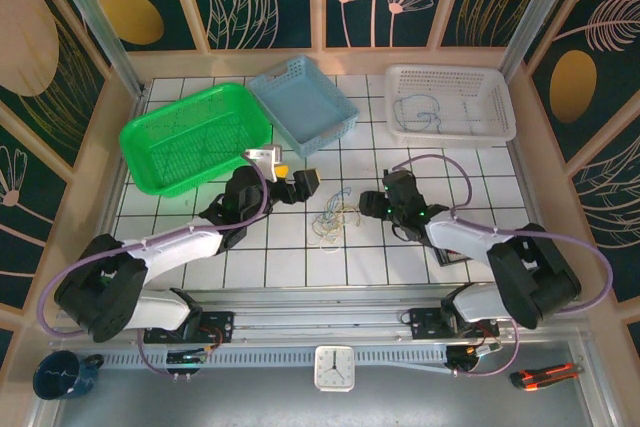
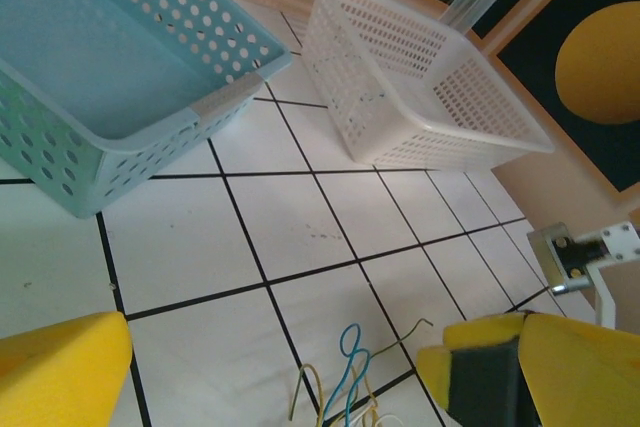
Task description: Untangle the cables
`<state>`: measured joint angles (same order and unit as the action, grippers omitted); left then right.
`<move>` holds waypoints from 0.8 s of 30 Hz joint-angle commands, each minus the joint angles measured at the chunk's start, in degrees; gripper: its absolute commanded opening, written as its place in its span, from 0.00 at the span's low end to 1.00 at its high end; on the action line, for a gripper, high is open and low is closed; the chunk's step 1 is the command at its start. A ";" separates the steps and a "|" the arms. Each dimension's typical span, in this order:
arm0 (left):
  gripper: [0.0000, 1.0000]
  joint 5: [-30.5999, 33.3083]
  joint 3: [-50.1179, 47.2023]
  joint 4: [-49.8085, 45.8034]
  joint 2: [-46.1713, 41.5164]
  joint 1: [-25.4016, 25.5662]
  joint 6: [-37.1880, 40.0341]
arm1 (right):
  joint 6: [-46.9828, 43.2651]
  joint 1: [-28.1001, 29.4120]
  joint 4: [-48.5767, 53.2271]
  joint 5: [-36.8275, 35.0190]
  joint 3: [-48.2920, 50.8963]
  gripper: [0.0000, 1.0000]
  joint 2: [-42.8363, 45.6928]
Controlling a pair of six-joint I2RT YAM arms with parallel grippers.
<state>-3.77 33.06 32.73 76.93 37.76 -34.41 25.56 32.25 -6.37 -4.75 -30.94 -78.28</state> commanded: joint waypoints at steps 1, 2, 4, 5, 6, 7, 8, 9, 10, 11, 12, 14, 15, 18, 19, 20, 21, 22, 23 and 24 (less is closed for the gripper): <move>0.99 -2.11 1.66 0.22 1.13 -0.33 -0.87 | -1.47 -0.15 -3.27 -3.91 -2.70 0.61 -2.13; 0.99 -2.20 1.61 0.25 1.25 -0.36 -0.88 | -1.52 -0.40 -3.60 -4.11 -2.91 0.54 -2.58; 0.99 -2.38 1.56 0.25 1.39 -0.40 -0.83 | -1.55 -0.57 -4.69 -3.70 -2.90 0.31 -3.46; 0.99 -2.40 1.57 0.36 1.54 -0.38 -0.74 | -1.54 -0.57 -5.08 -3.01 -3.04 0.19 -3.78; 0.99 -2.38 1.57 0.38 1.51 -0.48 -0.67 | -1.55 -0.57 -5.23 -2.36 -3.23 0.05 -4.00; 0.99 -2.38 1.66 0.40 1.54 -0.45 -0.61 | -1.72 -0.52 -5.23 -2.11 -3.29 0.00 -3.85; 0.99 -2.49 1.67 0.57 1.58 -0.42 -0.49 | -1.74 -0.52 -5.13 -2.02 -3.41 0.00 -3.37; 0.99 -2.64 1.67 0.74 1.62 -0.43 -0.40 | -1.74 -0.60 -4.97 -1.54 -3.50 0.00 -2.40; 0.99 -2.78 1.74 0.91 1.71 -0.42 -0.25 | -1.79 -0.57 -4.74 -0.96 -3.71 0.00 -1.07; 0.99 -2.91 1.76 1.02 1.78 -0.47 -0.05 | -1.75 -0.52 -4.42 -0.43 -3.93 0.00 0.27; 0.99 -3.00 1.83 1.11 1.89 -0.41 0.25 | -1.65 -0.60 -3.70 0.18 -4.38 0.00 1.92; 0.99 -3.29 2.01 1.11 2.13 -0.43 0.89 | -1.56 -0.57 -2.26 1.61 -5.42 0.00 5.16; 0.99 -3.46 2.13 1.11 2.34 -0.48 1.32 | -1.50 -0.53 -1.67 2.52 -6.13 0.00 6.87; 0.99 -3.88 2.34 1.11 2.97 -0.47 3.12 | -1.01 -0.59 -0.25 4.26 -7.73 0.00 10.69; 0.99 -4.30 2.52 1.06 3.31 -0.49 4.21 | -0.82 -0.61 0.16 5.89 -8.37 0.00 11.72; 0.99 -4.61 2.67 1.05 3.65 -0.49 5.32 | -0.60 -0.54 0.30 7.10 -8.96 0.00 12.39; 0.99 -4.88 3.01 0.83 4.10 -0.51 6.55 | -0.29 -0.59 0.36 8.51 -9.59 0.00 12.97; 0.99 -5.31 3.29 0.55 4.58 -0.45 7.88 | -0.13 -0.58 0.39 9.76 -10.40 0.00 13.28; 0.99 -5.73 3.62 0.34 4.96 -0.42 8.92 | 0.11 -0.58 0.39 10.58 -10.94 0.00 13.50; 0.99 -5.93 4.05 0.12 5.44 -0.47 9.71 | 0.35 -0.60 0.33 11.68 -11.66 0.00 13.69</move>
<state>-7.66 34.96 32.73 81.17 37.69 -29.30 24.67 31.92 -7.40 2.57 -40.49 -65.34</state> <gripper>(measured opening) 0.988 0.041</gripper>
